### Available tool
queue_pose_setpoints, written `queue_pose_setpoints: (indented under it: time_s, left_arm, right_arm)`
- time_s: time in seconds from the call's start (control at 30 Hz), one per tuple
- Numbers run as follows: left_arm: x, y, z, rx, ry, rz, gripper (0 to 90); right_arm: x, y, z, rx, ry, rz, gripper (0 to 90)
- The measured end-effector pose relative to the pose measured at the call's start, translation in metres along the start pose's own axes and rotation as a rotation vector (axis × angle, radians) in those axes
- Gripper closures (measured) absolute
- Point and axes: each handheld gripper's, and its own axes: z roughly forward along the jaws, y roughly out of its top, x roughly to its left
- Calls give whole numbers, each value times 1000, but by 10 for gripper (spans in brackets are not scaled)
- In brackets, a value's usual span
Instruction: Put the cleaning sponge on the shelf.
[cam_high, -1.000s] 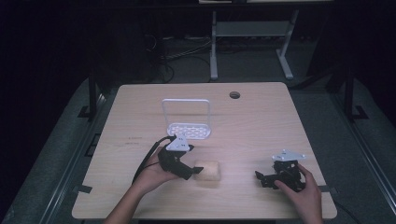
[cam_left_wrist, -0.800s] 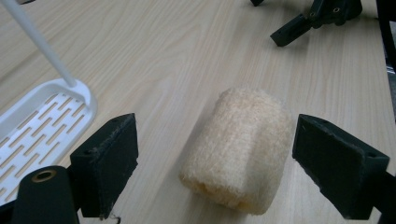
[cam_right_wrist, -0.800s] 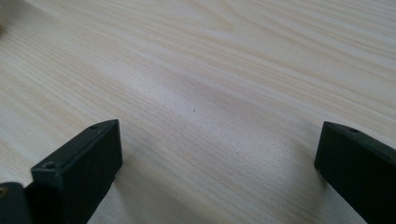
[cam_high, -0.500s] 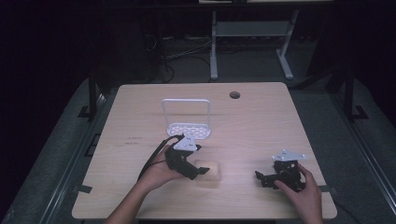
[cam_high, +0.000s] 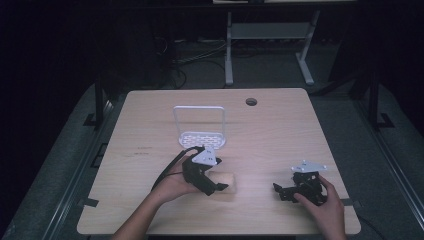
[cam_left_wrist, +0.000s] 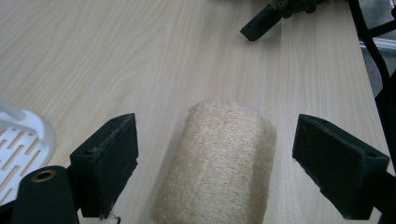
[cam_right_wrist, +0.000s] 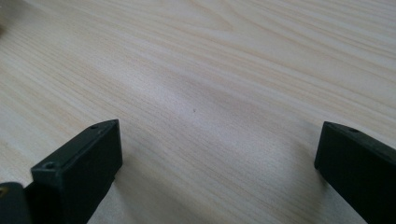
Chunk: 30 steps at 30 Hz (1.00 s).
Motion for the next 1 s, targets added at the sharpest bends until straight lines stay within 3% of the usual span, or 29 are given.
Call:
queue_pose_setpoints:
  time_s: [0.47,0.77,1.0]
  left_arm:
    - [2,-4,12,36,-42,19,139]
    - [2,-7,21,86,-53,50,138]
    - [2,-10,28,112,-68,48,138]
  right_arm:
    - [0,0,0,0,0,0,6]
    - [0,0,0,0,0,0,7]
    - [0,0,0,0,0,1,6]
